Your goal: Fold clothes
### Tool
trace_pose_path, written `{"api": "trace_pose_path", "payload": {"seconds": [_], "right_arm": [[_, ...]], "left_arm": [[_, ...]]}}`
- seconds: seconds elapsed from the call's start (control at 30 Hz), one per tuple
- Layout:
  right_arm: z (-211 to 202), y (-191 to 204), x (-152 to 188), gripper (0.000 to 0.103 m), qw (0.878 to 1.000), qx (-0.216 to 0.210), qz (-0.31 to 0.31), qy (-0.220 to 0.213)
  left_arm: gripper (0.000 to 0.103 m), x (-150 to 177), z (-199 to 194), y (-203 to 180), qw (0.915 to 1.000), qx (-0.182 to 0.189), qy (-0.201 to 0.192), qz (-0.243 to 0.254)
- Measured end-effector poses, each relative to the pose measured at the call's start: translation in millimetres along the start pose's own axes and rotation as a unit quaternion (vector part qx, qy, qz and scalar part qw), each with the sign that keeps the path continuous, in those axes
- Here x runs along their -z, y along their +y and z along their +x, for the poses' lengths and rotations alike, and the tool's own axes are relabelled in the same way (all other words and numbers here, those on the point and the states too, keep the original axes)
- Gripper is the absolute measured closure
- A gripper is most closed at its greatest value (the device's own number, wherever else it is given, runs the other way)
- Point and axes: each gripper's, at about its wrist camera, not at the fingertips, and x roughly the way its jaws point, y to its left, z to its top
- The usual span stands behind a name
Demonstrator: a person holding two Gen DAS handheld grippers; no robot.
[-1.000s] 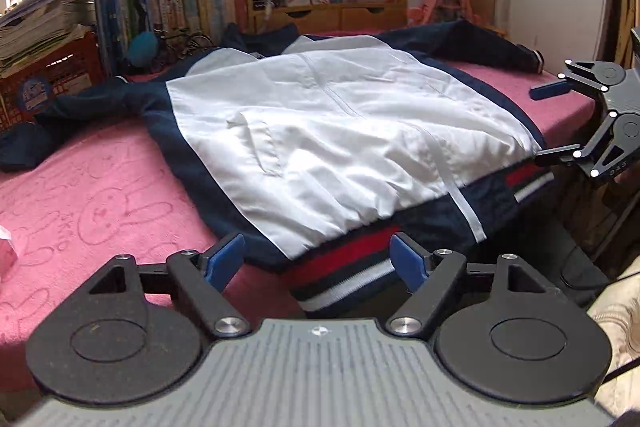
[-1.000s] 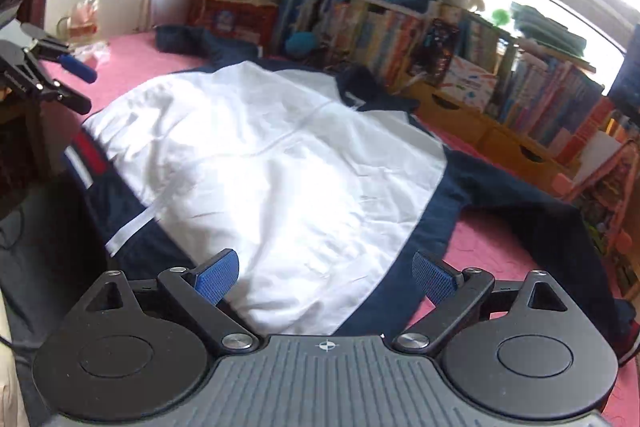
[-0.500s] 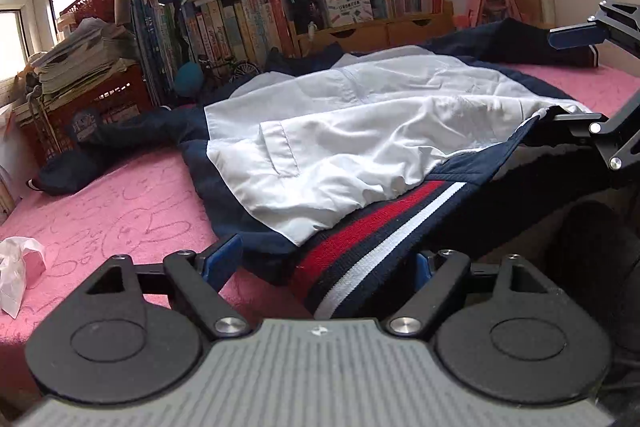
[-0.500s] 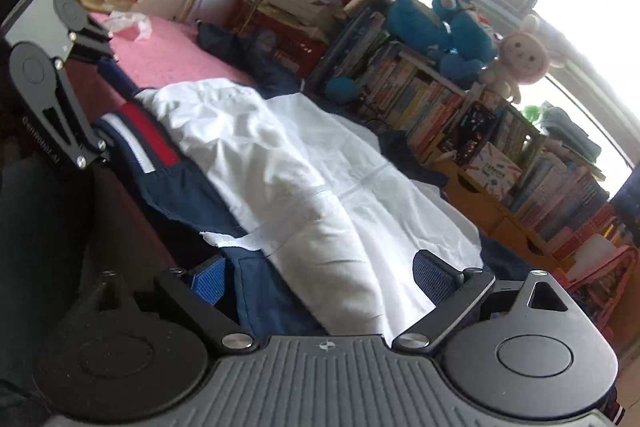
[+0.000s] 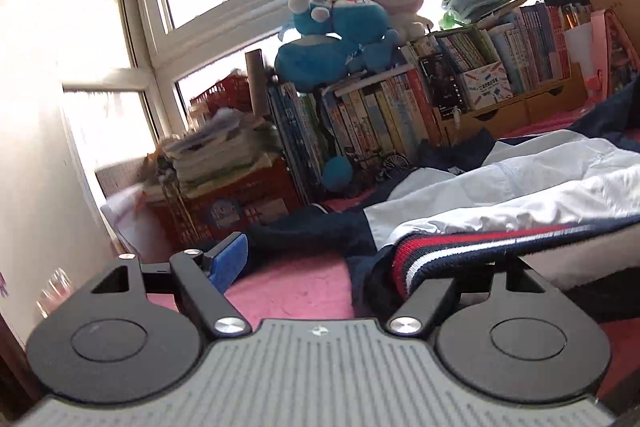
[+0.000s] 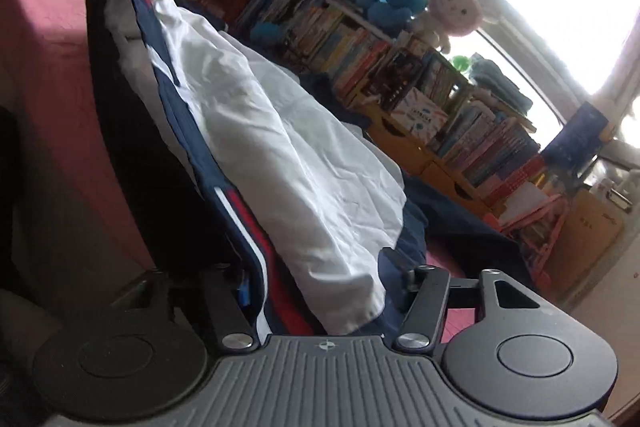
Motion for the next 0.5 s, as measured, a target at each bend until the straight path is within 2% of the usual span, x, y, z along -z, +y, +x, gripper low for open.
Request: {"api": "trace_pose_path", "payload": {"seconds": [0.07, 0.13, 0.17, 0.23, 0.3, 0.37, 0.43, 0.5], "right_arm": [[-20.6, -31.4, -17.6, 0.065, 0.997, 0.043, 0.043, -0.054], [-34.7, -42.0, -23.0, 0.063, 0.994, 0.074, 0.032, -0.074], [-41.0, -45.6, -24.5, 0.063, 0.993, 0.088, 0.023, -0.081], [-53.6, -52.8, -27.5, 0.063, 0.989, 0.117, 0.004, -0.094], [-47.5, -53.0, -8.3, 0.062, 0.994, 0.097, -0.008, -0.043], [-40.3, -47.2, 16.2, 0.062, 0.999, 0.047, -0.009, 0.023], [-35.3, -35.8, 35.3, 0.062, 0.997, 0.001, -0.012, 0.079], [-33.0, -33.0, 43.2, 0.062, 0.995, -0.028, -0.008, 0.099]], "left_arm": [[0.023, -15.0, -14.3, 3.0, 0.9981, -0.011, -0.029, 0.054], [0.023, -25.5, -30.7, 7.4, 0.9957, -0.011, -0.045, 0.08], [0.022, -25.2, -36.0, 10.5, 0.9964, -0.002, -0.035, 0.078], [0.022, -13.0, -38.8, 13.5, 0.9971, 0.04, 0.015, 0.062], [0.021, 13.0, -35.0, 6.8, 0.9912, 0.086, 0.085, 0.054], [0.022, 40.9, -31.7, -3.6, 0.979, 0.123, 0.153, 0.055], [0.022, 60.5, -29.4, -11.4, 0.9698, 0.139, 0.192, 0.057], [0.022, 76.4, -27.7, -14.4, 0.9625, 0.154, 0.217, 0.051]]}}
